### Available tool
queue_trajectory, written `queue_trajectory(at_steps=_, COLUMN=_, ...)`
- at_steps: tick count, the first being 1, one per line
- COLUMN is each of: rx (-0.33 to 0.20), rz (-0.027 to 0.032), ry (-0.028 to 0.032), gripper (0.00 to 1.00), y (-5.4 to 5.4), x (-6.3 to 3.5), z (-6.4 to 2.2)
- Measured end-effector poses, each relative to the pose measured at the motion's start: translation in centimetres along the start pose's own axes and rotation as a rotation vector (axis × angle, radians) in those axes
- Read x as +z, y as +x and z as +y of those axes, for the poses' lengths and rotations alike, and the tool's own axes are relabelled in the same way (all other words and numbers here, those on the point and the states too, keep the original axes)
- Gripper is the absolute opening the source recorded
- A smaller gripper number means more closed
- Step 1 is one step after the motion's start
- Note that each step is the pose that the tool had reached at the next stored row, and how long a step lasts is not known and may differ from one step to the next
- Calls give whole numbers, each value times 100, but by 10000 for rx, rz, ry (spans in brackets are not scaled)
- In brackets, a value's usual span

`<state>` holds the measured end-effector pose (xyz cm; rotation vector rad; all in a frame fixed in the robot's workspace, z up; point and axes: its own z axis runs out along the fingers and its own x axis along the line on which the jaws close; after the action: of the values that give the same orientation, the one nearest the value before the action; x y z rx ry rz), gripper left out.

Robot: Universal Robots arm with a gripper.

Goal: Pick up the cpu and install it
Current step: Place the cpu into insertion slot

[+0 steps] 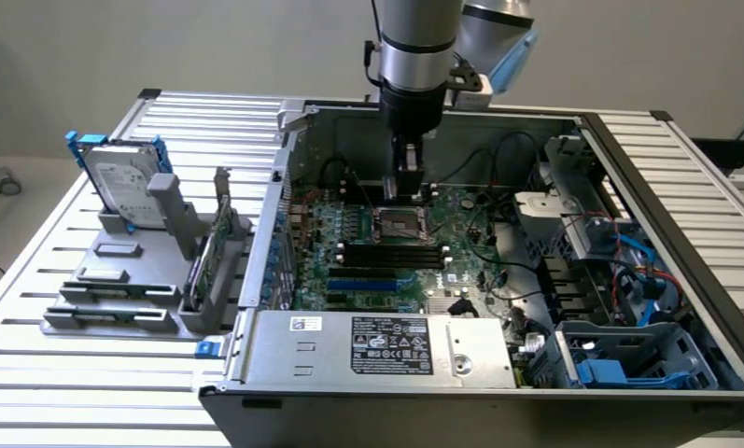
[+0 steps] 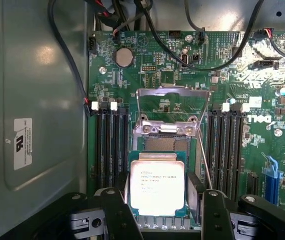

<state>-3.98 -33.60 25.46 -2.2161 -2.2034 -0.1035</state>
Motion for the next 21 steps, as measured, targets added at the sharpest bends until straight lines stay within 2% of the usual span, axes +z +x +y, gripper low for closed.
queue_trajectory(at_steps=3, rx=208, rz=-14, ry=-70, gripper=55, y=-2, x=39, z=-8)
queue_trajectory(at_steps=6, rx=253, rz=-69, ry=-181, gripper=55, y=-4, x=72, z=-29)
queue_trajectory(at_steps=10, rx=248, rz=-243, ry=-386, gripper=55, y=-6, x=102, z=-47)
queue_trajectory(at_steps=12, rx=240, rz=-337, ry=-455, gripper=55, y=-7, x=119, z=-57)
queue_trajectory(at_steps=14, rx=234, rz=-405, ry=-515, gripper=55, y=-8, x=141, z=-73)
queue_trajectory(at_steps=17, rx=227, rz=-447, ry=-613, gripper=55, y=-10, x=182, z=-104)
queue_trajectory(at_steps=21, rx=221, rz=-463, ry=-750, gripper=55, y=-10, x=243, z=-128)
